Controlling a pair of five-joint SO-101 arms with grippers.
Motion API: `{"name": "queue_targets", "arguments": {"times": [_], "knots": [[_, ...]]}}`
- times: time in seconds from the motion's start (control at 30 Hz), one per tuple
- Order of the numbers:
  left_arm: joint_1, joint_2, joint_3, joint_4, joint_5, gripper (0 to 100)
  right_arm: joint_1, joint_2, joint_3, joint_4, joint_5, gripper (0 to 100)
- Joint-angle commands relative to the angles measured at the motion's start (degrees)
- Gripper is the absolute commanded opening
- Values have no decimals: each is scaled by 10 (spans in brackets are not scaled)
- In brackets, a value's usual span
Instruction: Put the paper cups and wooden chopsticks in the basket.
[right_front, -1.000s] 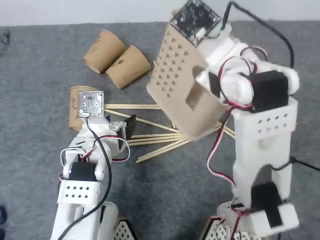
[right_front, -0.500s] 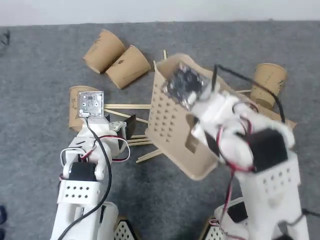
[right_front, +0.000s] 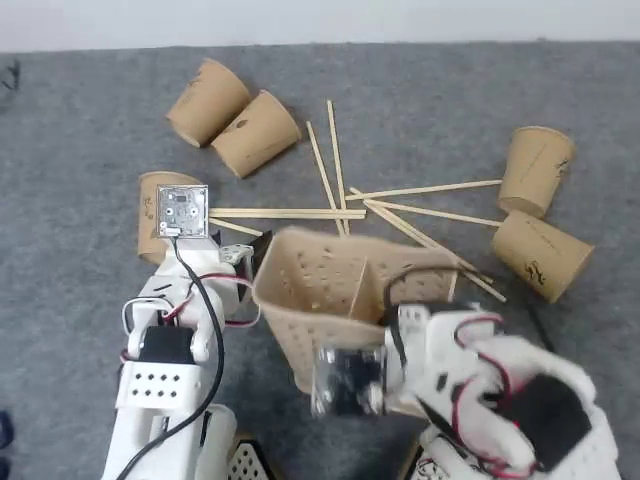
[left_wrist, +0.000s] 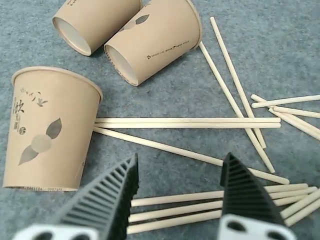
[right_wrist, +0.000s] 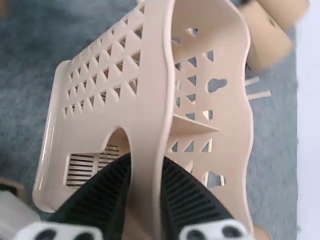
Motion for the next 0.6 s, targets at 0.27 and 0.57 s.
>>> {"name": "queue_targets", "arguments": {"times": [0.27, 0.57], "knots": [[2, -13, -20, 25, -33, 254, 30, -196, 222, -101, 85, 7], [0, -13, -19, 25, -33, 254, 48, -235, 287, -167, 92, 7]]}}
